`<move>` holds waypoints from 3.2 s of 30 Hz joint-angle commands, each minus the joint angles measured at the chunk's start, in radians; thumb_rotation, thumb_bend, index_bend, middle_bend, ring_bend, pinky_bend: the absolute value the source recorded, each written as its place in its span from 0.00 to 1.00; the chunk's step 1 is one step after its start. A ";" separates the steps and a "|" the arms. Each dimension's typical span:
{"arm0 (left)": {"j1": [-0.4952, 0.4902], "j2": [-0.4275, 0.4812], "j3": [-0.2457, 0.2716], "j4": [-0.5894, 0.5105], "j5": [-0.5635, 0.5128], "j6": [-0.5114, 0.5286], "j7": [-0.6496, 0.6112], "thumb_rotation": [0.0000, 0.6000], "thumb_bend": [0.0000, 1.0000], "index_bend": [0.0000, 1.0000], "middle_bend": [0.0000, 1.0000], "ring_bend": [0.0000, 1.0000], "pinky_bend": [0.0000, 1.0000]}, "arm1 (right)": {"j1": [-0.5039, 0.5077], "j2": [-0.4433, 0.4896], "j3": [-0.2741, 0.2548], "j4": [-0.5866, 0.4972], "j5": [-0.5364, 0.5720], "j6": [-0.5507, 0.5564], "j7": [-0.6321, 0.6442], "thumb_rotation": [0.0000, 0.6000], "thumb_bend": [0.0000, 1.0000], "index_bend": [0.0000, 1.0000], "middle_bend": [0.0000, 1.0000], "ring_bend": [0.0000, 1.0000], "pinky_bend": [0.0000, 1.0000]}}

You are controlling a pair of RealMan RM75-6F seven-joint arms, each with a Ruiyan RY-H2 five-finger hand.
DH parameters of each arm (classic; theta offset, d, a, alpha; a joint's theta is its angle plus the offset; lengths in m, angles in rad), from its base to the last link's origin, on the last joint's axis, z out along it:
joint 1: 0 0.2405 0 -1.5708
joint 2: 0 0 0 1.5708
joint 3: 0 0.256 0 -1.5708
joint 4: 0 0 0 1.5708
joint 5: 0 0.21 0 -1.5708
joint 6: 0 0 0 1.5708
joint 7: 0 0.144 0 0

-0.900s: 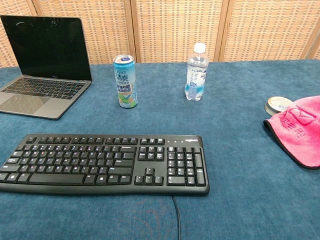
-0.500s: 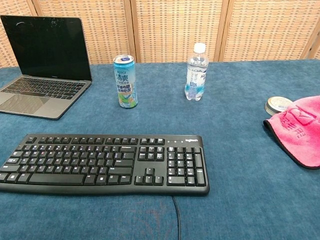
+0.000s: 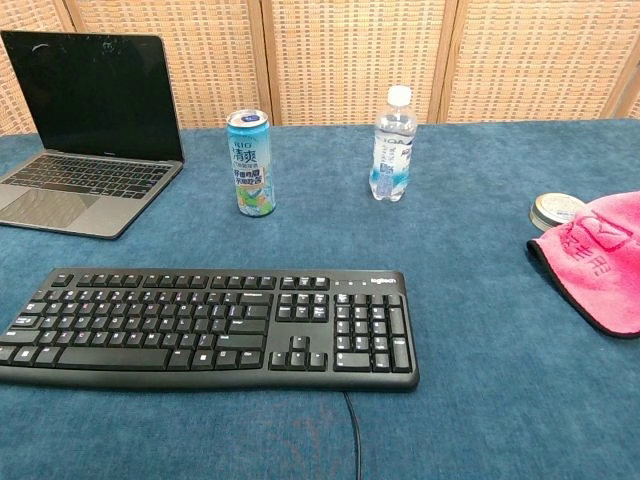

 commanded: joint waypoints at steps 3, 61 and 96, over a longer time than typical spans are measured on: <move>0.001 0.001 0.001 -0.002 0.000 0.001 0.001 1.00 0.21 0.00 0.00 0.00 0.00 | 0.002 -0.001 0.000 0.002 0.001 -0.004 0.000 1.00 0.02 0.00 0.00 0.00 0.00; -0.493 0.244 0.157 -0.360 -0.776 -0.693 0.354 1.00 0.81 0.00 0.68 0.64 0.43 | 0.000 0.009 0.009 0.005 0.013 0.001 0.033 1.00 0.03 0.00 0.00 0.00 0.00; -0.600 0.180 0.229 -0.348 -0.882 -0.628 0.363 1.00 0.81 0.00 0.68 0.64 0.43 | -0.003 0.011 0.010 0.009 0.008 0.009 0.047 1.00 0.03 0.00 0.00 0.00 0.00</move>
